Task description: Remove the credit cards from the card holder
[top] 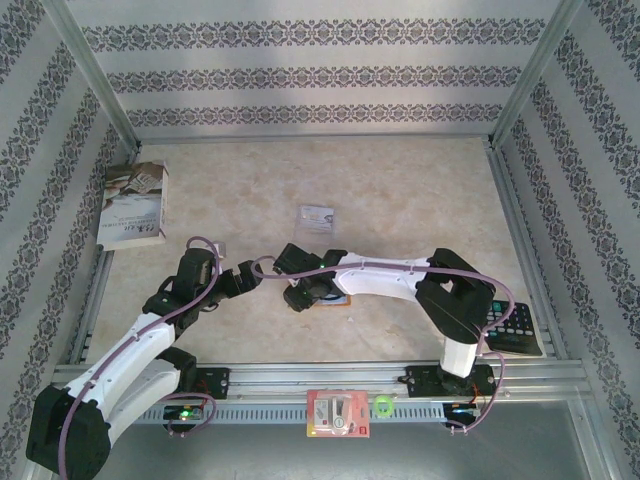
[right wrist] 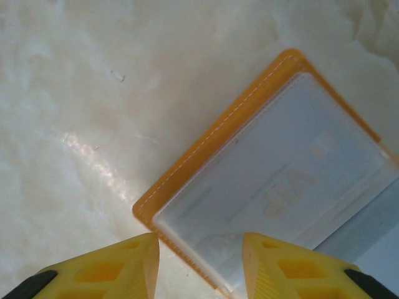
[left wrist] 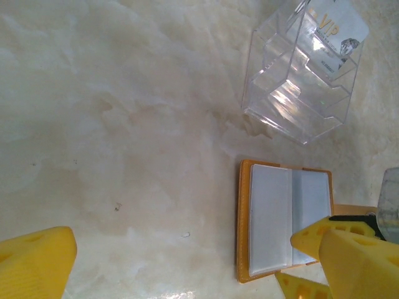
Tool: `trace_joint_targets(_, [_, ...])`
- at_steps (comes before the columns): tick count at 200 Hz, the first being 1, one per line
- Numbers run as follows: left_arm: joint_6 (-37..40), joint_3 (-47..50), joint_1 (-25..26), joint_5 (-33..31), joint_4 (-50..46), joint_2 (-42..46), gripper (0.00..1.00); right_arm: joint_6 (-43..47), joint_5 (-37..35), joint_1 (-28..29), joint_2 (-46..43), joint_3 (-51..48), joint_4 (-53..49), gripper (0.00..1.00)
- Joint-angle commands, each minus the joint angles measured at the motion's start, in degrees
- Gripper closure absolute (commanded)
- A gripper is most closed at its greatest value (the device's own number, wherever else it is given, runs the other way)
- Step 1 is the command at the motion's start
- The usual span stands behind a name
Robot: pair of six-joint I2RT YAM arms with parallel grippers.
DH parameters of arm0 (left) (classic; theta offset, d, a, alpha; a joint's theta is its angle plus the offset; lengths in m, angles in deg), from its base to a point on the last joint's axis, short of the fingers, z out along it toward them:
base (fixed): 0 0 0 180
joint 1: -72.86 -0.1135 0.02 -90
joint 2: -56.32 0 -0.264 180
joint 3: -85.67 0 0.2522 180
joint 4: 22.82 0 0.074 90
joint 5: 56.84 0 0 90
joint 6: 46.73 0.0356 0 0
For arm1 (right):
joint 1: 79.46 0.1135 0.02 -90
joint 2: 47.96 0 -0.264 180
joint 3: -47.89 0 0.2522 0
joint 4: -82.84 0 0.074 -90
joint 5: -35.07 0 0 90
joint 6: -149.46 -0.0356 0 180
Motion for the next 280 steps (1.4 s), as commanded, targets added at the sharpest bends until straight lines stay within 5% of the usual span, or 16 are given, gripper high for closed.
trace_joint_targets(1, [0.2, 0.9, -0.9, 0.0, 0.5, 0.7, 0.00, -0.1, -2.6, 0.4, 1.4, 2.5, -0.9, 0.60])
trace_joint_targets(71, [0.0, 1.5, -1.3, 0.4, 1.1, 0.7, 0.00, 0.7, -4.0, 1.6, 6.4, 4.0, -3.2, 0.62])
trace_joint_targets(126, [0.6, 1.4, -1.3, 2.2, 1.8, 0.3, 0.08, 0.9, -4.7, 1.8, 6.4, 3.3, -2.1, 0.87])
trace_joint_targets(147, [1.3, 1.5, -1.4, 5.3, 3.6, -1.2, 0.19, 1.1, -4.6, 1.7, 5.0, 2.0, 0.2, 1.00])
trace_joint_targets(227, [-1.7, -1.3, 9.9, 5.9, 18.3, -17.1, 0.77, -3.3, 1.7, -0.6, -4.7, -9.4, 17.9, 1.00])
trace_joint_targets(280, [-4.0, -2.8, 13.8, 7.6, 27.5, -29.3, 0.89, -8.1, 1.5, -2.5, -8.9, -14.8, 23.8, 1.00])
